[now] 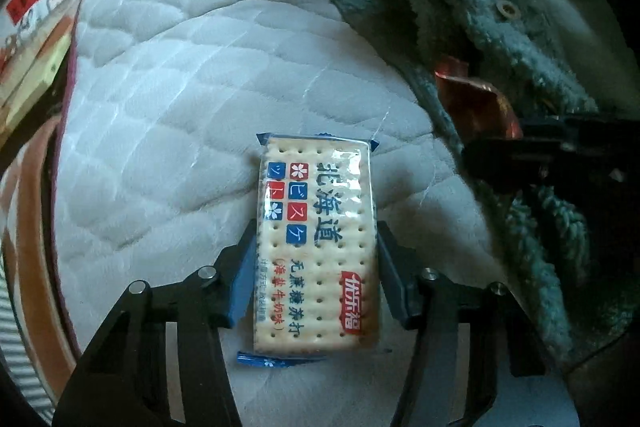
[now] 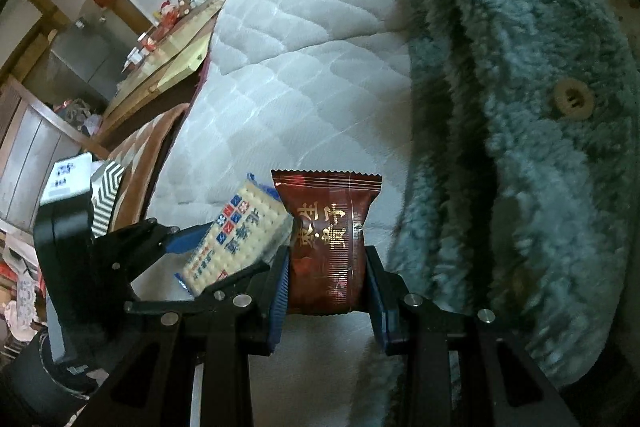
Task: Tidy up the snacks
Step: 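Grasp the cracker pack with the left gripper while the right grasps the red candy, then carry the cracker pack and red candy over the white tray with both grippers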
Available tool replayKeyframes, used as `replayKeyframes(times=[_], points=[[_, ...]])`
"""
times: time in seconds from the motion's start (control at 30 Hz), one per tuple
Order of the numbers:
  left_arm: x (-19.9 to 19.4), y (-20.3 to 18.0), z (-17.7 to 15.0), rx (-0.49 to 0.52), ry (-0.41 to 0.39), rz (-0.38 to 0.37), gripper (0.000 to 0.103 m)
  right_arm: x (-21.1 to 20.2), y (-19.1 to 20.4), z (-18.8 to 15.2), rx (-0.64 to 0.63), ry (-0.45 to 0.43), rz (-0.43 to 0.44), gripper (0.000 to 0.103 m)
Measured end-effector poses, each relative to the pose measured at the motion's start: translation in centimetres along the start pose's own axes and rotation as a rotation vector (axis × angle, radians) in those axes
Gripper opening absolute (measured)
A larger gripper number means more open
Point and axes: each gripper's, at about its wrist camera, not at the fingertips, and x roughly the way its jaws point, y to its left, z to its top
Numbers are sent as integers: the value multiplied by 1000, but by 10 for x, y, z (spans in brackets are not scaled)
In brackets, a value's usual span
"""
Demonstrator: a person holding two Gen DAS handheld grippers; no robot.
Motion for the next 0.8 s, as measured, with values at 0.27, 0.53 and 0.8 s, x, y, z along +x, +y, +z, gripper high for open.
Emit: replayKeyframes(times=[0.27,0.53,0.8], points=[[-48,33,-36,-157,-52,51,54,7,46,-11,-71,22,30,34],[-98,70,-75,-274,-125,152,54,19,102,-23,-155,46,54,34],[-137,107,-115,-385,-166,219,54,29,157,-34,-253,75,60,34]])
